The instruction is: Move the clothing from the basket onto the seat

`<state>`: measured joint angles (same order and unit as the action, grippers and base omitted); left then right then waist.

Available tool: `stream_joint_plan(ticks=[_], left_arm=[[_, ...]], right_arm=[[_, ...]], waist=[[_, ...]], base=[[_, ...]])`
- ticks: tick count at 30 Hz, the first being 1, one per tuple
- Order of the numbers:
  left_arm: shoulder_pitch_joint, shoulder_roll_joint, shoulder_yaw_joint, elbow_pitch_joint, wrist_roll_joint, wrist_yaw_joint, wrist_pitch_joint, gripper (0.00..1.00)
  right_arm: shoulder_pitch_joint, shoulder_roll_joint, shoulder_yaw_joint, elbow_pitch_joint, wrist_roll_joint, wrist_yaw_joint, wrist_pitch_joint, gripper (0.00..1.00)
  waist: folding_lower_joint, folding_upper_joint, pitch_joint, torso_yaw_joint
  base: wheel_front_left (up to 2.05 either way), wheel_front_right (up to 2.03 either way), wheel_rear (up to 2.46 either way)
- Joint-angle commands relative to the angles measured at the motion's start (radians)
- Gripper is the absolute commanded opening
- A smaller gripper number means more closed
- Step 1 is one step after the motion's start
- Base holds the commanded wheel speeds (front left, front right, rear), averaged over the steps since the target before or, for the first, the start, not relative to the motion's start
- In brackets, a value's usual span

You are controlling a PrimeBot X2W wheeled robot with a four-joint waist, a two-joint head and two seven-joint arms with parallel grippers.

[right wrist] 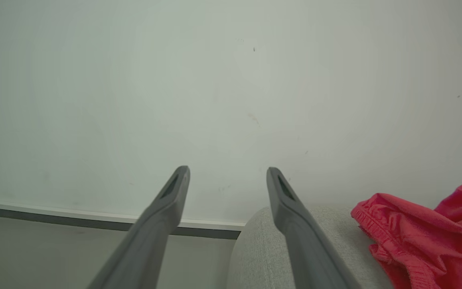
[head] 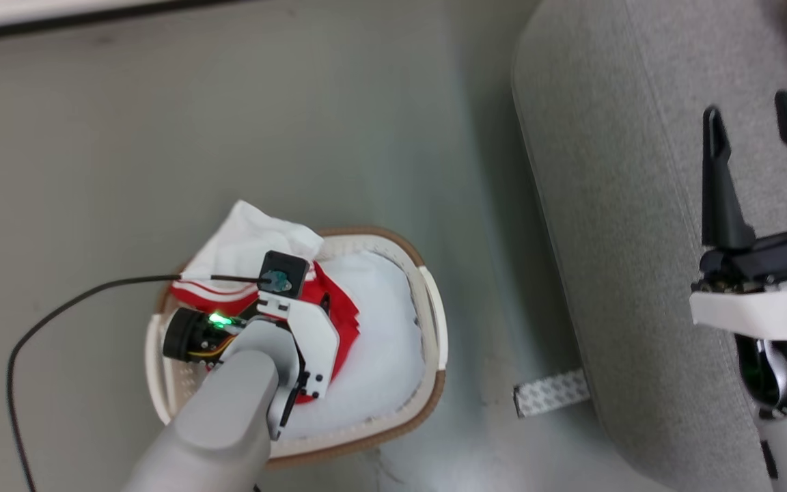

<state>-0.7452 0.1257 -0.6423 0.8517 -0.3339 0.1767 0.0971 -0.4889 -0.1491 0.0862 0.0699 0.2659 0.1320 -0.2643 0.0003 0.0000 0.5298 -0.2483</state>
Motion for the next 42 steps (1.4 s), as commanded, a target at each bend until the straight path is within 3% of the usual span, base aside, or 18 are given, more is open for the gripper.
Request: stream_joint_plan(ticks=[1,13,27,28,29,35,42], left_arm=[[-0.03,-0.002,-0.003,0.036,0.009,0.004,0.006,1.0],[-0.193,0.028,-0.02,0.246,0.045,0.044,0.019,1.0],[-0.282,0.043,-0.042,0.368,0.052,0.054,-0.005,1.0],[-0.283,0.042,-0.043,0.373,0.05,0.053,-0.008,0.45],[-0.282,0.038,-0.045,0.379,0.047,0.05,-0.003,0.0],[-0.257,0.016,-0.055,0.399,0.031,0.027,-0.005,0.0],[-0.219,-0.02,-0.043,0.377,0.001,0.01,-0.112,0.0]], right_arm=[[-0.033,-0.005,0.002,-0.015,0.017,-0.003,0.0,1.0],[-0.128,-0.003,-0.017,-0.102,0.061,-0.003,0.0,1.0],[-0.114,-0.023,-0.021,-0.145,0.106,-0.003,0.0,1.0],[-0.111,-0.025,-0.023,-0.145,0.106,-0.003,0.0,1.0],[-0.109,-0.026,-0.024,-0.145,0.106,-0.003,0.0,1.0],[-0.098,-0.026,-0.031,-0.128,0.102,-0.003,0.0,1.0],[-0.056,-0.029,-0.043,-0.098,0.086,-0.003,0.0,1.0]], waist=[[-0.0003,0.0,0.107,-0.052],[-0.0003,0.0,0.316,-0.105],[-0.0003,0.0,0.421,-0.124],[-0.0003,0.0,0.423,-0.124],[-0.0003,0.0,0.424,-0.123],[-0.0003,0.0,0.399,-0.114],[-0.0003,0.0,0.281,-0.067]], base=[[0.0,0.0,0.0],[0.0,0.0,0.0],[0.0,0.0,0.0],[0.0,0.0,0.0],[0.0,0.0,0.0],[0.0,0.0,0.0],[0.0,0.0,0.0]])
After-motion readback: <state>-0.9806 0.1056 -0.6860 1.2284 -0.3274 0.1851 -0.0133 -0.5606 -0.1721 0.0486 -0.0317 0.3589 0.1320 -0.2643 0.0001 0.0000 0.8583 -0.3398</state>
